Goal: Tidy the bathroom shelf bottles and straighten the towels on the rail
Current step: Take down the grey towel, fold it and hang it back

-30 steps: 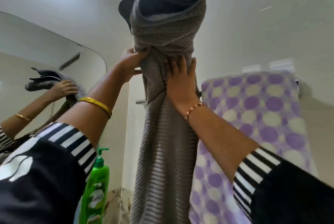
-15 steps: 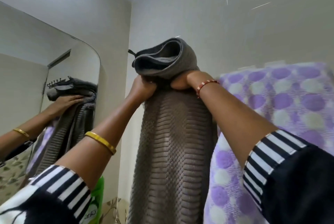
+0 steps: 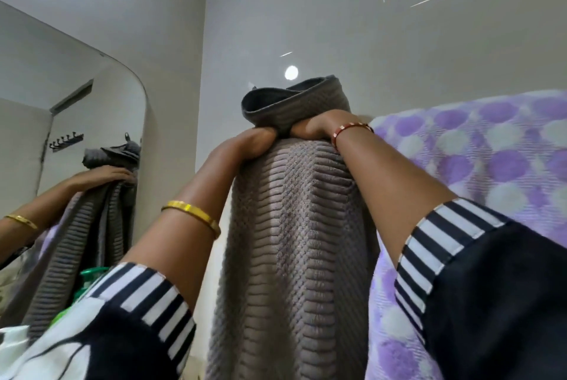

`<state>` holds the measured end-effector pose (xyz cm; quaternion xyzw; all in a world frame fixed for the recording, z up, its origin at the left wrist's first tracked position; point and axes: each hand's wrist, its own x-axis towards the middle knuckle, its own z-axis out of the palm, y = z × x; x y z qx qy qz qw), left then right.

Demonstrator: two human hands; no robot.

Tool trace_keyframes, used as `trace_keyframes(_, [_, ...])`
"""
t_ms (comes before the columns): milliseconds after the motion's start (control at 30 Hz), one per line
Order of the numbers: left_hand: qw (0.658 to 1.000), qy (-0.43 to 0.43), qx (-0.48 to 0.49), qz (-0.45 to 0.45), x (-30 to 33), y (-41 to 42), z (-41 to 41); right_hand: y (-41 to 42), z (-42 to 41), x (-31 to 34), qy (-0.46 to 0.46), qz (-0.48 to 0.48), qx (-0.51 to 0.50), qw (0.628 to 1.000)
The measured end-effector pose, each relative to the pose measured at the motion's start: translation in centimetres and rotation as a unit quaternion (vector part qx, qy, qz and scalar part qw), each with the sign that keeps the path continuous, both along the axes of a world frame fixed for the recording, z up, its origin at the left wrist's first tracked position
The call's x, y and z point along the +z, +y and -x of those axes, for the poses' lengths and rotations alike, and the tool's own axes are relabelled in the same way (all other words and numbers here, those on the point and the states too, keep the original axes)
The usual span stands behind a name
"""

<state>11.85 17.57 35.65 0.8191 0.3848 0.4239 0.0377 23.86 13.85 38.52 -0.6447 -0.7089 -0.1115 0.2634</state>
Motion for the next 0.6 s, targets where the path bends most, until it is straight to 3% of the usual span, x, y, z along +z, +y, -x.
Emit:
trace_keyframes(100, [1.000, 0.012, 0.000, 0.020, 0.6, 0.7, 0.1, -0.7, 0.3, -1.1, 0.007, -0.035, 0.040, 0.999])
trace_keyframes(167, [1.000, 0.014, -0.004, 0.015, 0.2, -0.1, 0.0, -1.3, 0.5, -2.2, -0.024, -0.129, 0.000, 0.991])
trace_keyframes(267, [1.000, 0.009, -0.016, 0.022, 0.2, -0.1, -0.1, -1.9, 0.7, -3.4, -0.135, -0.343, -0.069, 0.927])
trace_keyframes(333, [1.000, 0.008, -0.009, 0.020, 0.1, -0.2, -0.2, -2.0, 0.6, -3.5, -0.160, -0.398, -0.090, 0.899])
trace_keyframes(433, [0.998, -0.001, 0.048, -0.045, -0.7, 0.2, -0.8, -1.9, 0.3, -3.4, -0.080, -0.358, -0.104, 0.925])
trace_keyframes(500, [0.981, -0.025, 0.126, -0.143, -1.9, 0.3, -1.0, -2.5, 0.3, -3.1, -0.055, -0.295, -0.090, 0.950])
trace_keyframes(600, [0.907, -0.088, 0.161, -0.379, -3.7, -0.4, -0.6, -4.1, 0.3, -1.1, -0.055, -0.172, -0.061, 0.982])
